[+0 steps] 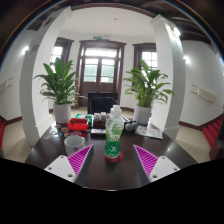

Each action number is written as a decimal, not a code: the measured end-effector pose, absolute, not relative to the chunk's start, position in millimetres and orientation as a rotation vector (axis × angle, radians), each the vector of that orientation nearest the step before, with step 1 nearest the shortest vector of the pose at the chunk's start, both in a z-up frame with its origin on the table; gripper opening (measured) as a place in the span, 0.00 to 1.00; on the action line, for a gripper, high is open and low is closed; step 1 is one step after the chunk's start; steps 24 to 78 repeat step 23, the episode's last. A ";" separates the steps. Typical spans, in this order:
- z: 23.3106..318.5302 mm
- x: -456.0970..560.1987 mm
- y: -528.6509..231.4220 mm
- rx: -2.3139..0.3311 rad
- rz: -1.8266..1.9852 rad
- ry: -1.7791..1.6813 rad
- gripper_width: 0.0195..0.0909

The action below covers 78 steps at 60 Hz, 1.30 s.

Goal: Pour water

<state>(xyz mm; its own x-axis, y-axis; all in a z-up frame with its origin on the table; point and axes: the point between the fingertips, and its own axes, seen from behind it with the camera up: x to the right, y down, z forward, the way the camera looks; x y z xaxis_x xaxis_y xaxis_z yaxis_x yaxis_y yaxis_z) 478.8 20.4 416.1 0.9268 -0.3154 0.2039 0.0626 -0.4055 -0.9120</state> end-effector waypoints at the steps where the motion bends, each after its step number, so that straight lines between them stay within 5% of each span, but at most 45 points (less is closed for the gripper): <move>1: 420.4 476.8 20.9 -1.951 -0.406 0.181 0.83; 20: 453.8 456.2 3.0 -1.872 -0.323 0.192 0.82; 78: 454.8 456.4 2.1 -1.860 -0.323 0.191 0.82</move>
